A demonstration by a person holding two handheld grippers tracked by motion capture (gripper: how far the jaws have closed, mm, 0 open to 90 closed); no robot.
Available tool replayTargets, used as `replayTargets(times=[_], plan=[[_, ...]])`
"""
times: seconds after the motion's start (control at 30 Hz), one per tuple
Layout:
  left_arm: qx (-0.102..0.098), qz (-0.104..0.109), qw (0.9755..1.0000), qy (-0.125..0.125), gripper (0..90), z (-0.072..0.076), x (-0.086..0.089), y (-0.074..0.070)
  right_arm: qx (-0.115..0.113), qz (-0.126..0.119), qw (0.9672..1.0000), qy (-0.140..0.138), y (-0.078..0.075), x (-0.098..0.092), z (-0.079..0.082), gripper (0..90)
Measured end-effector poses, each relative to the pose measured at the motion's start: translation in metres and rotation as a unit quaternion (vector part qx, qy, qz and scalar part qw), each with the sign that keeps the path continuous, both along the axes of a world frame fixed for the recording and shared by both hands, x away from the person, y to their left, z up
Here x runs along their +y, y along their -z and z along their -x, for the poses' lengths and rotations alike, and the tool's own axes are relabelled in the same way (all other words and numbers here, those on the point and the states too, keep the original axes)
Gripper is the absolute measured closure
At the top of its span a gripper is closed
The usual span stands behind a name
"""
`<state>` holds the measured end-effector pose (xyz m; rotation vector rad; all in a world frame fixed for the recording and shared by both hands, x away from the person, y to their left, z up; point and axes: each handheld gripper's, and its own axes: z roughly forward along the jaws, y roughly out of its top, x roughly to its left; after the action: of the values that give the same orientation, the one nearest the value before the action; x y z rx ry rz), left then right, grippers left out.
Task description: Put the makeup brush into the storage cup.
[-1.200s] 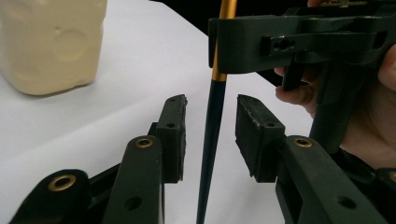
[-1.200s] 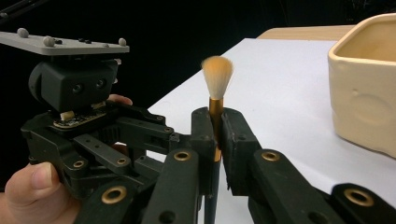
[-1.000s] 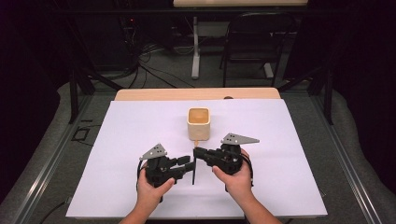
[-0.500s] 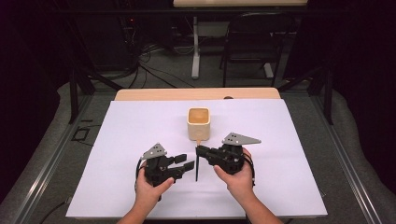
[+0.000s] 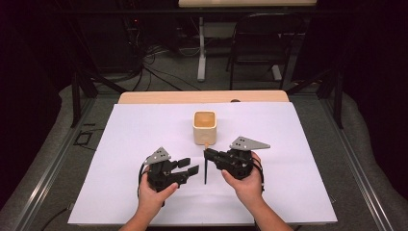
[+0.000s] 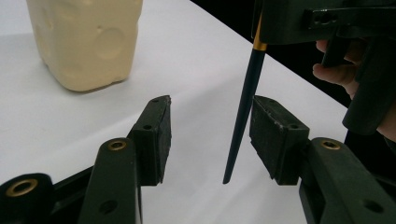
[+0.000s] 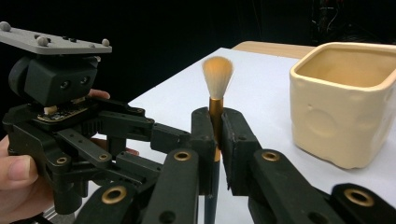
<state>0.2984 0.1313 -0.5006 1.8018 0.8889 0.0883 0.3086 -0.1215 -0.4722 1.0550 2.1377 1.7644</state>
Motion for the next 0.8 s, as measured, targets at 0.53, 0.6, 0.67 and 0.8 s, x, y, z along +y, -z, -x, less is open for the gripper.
replayTargets(times=[0.53,0.6,0.67,0.8], plan=[[-0.014,-0.019,0.9995,-0.021,45.2,-0.0029,0.0052,0.0002,-0.010,0.003,0.9998,0.015,-0.0032,-0.0062,-0.0008,84.1],[-0.016,-0.021,0.9994,-0.023,44.8,-0.0033,0.0058,0.0003,-0.010,0.005,0.9998,0.017,-0.0040,-0.0072,-0.0006,84.1],[-0.014,-0.021,0.9994,-0.023,44.3,-0.0036,0.0067,0.0002,-0.018,0.006,0.9996,0.021,-0.0039,-0.0081,-0.0013,84.1],[-0.015,-0.021,0.9993,-0.028,43.3,-0.0043,0.0074,0.0009,-0.029,-0.009,0.9992,0.028,-0.0029,-0.0078,-0.0029,84.1]])
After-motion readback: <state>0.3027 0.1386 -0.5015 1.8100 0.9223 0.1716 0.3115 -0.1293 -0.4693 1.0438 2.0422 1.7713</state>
